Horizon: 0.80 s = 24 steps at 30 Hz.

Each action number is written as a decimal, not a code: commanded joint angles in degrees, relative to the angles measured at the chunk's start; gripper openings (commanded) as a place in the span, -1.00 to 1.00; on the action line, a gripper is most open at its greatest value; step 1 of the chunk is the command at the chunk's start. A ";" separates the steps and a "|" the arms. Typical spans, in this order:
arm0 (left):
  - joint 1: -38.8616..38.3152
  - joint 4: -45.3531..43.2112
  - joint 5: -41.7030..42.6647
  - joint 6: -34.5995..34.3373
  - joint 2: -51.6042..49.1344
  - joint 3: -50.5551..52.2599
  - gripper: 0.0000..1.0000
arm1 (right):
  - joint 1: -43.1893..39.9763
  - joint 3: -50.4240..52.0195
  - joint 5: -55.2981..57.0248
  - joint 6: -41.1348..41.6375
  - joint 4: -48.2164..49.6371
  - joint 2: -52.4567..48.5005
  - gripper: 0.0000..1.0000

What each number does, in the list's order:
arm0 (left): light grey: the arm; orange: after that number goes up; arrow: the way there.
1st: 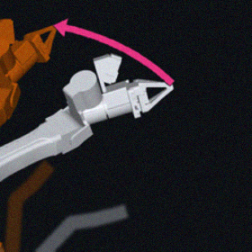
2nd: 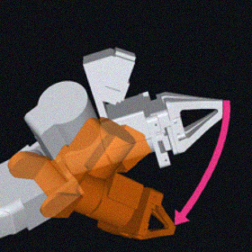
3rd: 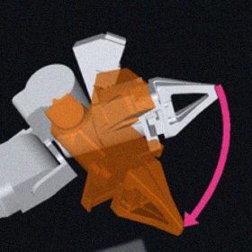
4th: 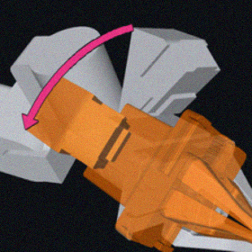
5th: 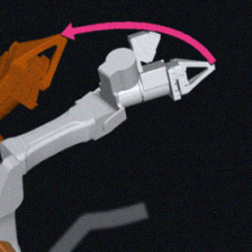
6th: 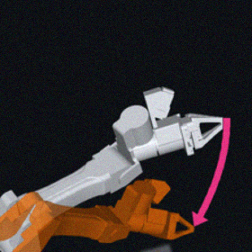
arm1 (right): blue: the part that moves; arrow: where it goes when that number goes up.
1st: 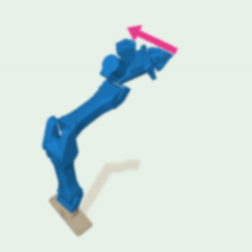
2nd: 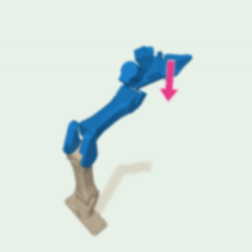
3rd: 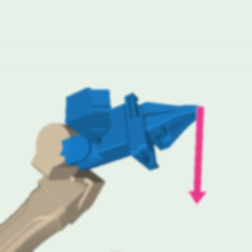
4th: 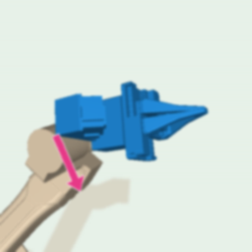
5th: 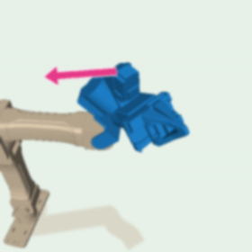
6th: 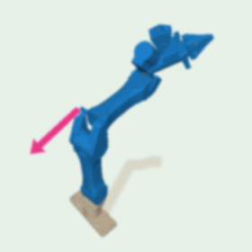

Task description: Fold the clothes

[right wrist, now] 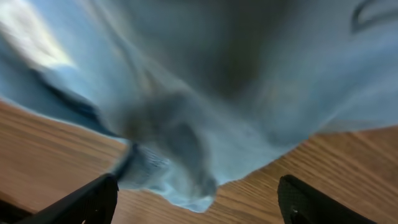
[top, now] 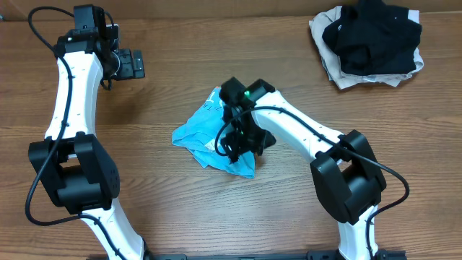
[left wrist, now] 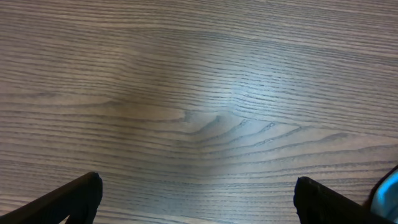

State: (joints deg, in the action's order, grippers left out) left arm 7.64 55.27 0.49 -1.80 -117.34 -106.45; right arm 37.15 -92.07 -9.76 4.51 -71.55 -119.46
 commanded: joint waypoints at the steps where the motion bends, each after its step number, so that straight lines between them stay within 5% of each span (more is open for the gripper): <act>1: 0.22 0.07 0.61 -1.01 0.44 0.24 1.00 | -0.46 2.36 0.76 1.97 0.85 0.72 0.72; 8: 0.22 0.15 0.61 -1.01 0.44 0.35 0.99 | -2.64 5.27 9.55 11.02 4.52 0.72 0.60; 24: 0.22 -0.57 0.66 -1.25 0.44 3.32 1.00 | -12.24 13.09 11.93 11.63 14.08 0.72 0.46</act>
State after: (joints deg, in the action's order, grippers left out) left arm 7.64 54.83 0.47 -1.80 -117.34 -105.01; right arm 28.32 -80.88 -1.48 14.98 -59.02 -118.13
